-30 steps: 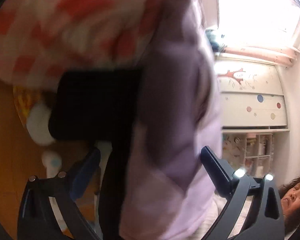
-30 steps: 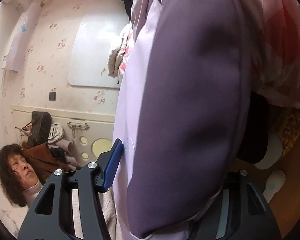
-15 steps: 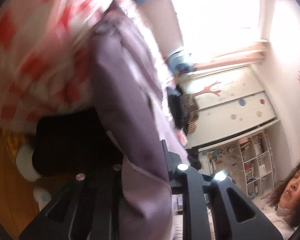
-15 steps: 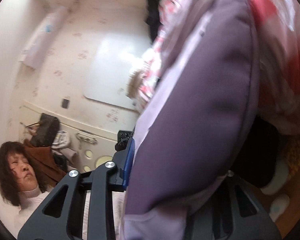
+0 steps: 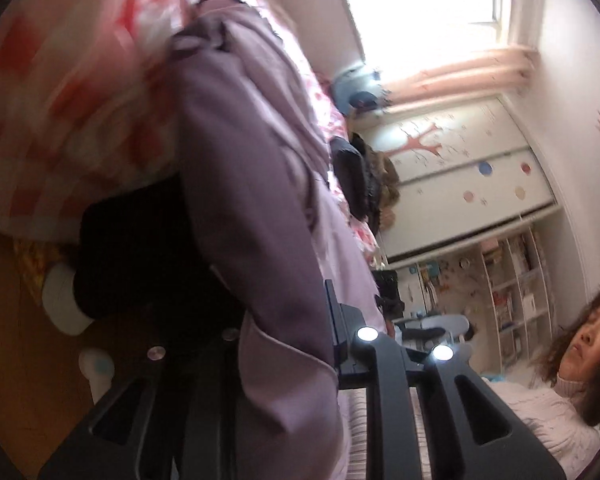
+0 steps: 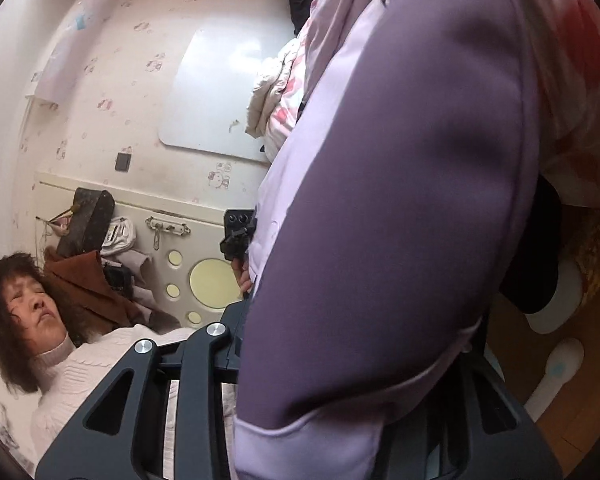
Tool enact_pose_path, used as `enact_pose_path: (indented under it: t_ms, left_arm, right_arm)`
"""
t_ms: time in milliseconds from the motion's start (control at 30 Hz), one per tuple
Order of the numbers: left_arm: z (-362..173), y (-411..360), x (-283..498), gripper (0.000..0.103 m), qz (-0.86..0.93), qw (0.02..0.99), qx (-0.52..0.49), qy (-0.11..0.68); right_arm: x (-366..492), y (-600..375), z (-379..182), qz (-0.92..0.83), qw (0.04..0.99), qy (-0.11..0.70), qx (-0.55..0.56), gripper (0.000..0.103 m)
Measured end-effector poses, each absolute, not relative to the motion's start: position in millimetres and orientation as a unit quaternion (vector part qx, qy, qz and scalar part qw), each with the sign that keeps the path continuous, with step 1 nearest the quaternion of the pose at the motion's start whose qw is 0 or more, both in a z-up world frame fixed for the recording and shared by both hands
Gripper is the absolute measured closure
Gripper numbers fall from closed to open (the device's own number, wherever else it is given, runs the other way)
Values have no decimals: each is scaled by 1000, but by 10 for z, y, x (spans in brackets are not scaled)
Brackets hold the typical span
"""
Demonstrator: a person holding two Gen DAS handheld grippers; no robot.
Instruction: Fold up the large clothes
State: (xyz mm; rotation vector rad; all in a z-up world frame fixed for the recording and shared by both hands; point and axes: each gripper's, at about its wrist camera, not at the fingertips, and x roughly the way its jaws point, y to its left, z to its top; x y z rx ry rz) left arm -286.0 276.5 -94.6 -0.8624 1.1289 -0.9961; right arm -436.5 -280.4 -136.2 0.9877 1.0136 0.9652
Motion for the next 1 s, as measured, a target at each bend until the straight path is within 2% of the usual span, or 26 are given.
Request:
enact_pose_path:
  t_ms: [167,433,500,567,667,733,867,1000]
  left_arm:
    - [-907,2834,-2909,82,-421,659,-416,464]
    - [-133,2756,-2844,83,-480,684,-408,368]
    - [-186,2758,-2841,83,-487,679,-397,380]
    - [-380,2734,-2858,83,-482,663,-394,416]
    - [-773,2813,-2938,80,-462,638,-402,466]
    - [-952,2863,-3024,79,-450,632,-410,479]
    - [-961,2900,-3109,79,-441,650,-403,469]
    - [-602,2888,-3103,82,-461,673,-409,410]
  right_arm:
    - [-4409,-2712,-1125,460,674,355,457,67]
    - [-4399,-2935,-776,492,688,245,474,67]
    - [-4413,-3000,-810,483,690,260,473,67]
    - [-4458,-2953,-967,464,686,316,462,66]
    - [-4495,-2974,-1400,428,668,406,454,58]
    - [-4533,-2970,-1605,420,653,424,467,57]
    - [-4551,-3001,-1608,448,646,371,494,57]
    - [-4501,-3044,-1271,489,653,287,502,57]
